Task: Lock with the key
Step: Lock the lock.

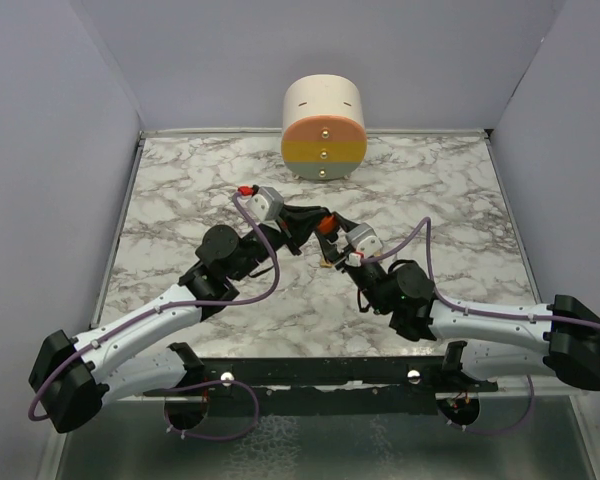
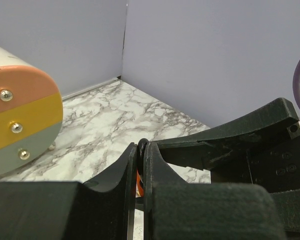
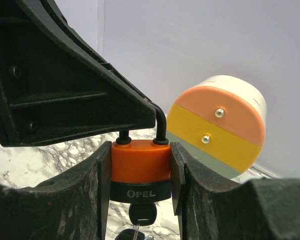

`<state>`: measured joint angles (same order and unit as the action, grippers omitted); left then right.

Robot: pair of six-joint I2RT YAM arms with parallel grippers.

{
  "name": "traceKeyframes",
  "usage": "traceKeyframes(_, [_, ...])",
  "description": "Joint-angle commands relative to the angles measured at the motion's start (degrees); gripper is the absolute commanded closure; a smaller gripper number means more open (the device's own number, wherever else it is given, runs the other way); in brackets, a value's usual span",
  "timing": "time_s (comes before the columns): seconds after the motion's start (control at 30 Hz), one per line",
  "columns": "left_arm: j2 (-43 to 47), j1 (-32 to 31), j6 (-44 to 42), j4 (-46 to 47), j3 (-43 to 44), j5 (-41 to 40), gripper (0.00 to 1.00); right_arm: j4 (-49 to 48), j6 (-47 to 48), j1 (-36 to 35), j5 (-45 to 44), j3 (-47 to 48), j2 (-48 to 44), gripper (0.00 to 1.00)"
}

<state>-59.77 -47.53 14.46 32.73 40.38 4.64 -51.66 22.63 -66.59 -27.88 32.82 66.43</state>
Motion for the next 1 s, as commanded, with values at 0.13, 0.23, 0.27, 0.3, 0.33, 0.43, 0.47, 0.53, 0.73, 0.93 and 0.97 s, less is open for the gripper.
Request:
traceKeyframes(0.13, [-1.0,1.8,-6.1,-10.2,1.4,-9.2,1.0,1.6,-8.2,-4.3,11.7,-0.6,-2.4,0.57])
traceKeyframes(0.23, [-1.3,4.5,-6.3,-10.4,2.5,-9.8,1.0,5.7,-12.9,-4.3,10.5,-3.5,-3.9,0.46])
traceKeyframes(0.27, [-1.2,5.6,-6.1,-10.4,2.8,-9.3,1.0,6.9,-14.2,-4.4,10.0,-4.4,-4.7,0.41])
traceKeyframes(0.3, [-1.1,7.1,-5.8,-10.3,3.0,-8.4,1.0,8.0,-15.2,-4.3,9.7,-5.5,-5.6,0.38])
traceKeyframes(0.33, [-0.9,8.5,-5.2,-10.3,3.2,-7.6,1.0,9.3,-16.0,-4.3,9.3,-6.3,-6.5,0.38])
traceKeyframes(0.43, [-0.3,12.2,-4.0,-9.8,3.4,-5.3,1.0,11.9,-16.8,-4.3,7.4,-8.0,-9.0,0.37])
traceKeyframes(0.47, [-0.1,13.2,-3.9,-9.9,3.6,-4.7,1.0,12.4,-16.8,-4.3,6.7,-8.3,-9.5,0.37])
traceKeyframes(0.53, [0.2,14.3,-4.2,-10.1,4.2,-3.6,1.0,13.2,-16.7,-4.3,5.2,-8.6,-10.1,0.36])
traceKeyframes(0.73, [1.2,15.4,-5.6,-12.9,6.5,-0.5,1.0,16.5,-22.8,7.1,19.0,-8.0,-9.6,0.38])
traceKeyframes(0.93, [1.5,15.4,-7.0,-15.3,8.0,4.5,1.0,12.4,-33.6,27.7,46.5,-5.2,-4.3,0.38])
traceKeyframes(0.97, [1.5,15.5,-7.2,-15.6,8.2,5.3,1.0,11.3,-35.0,30.0,49.7,-4.2,-2.6,0.38])
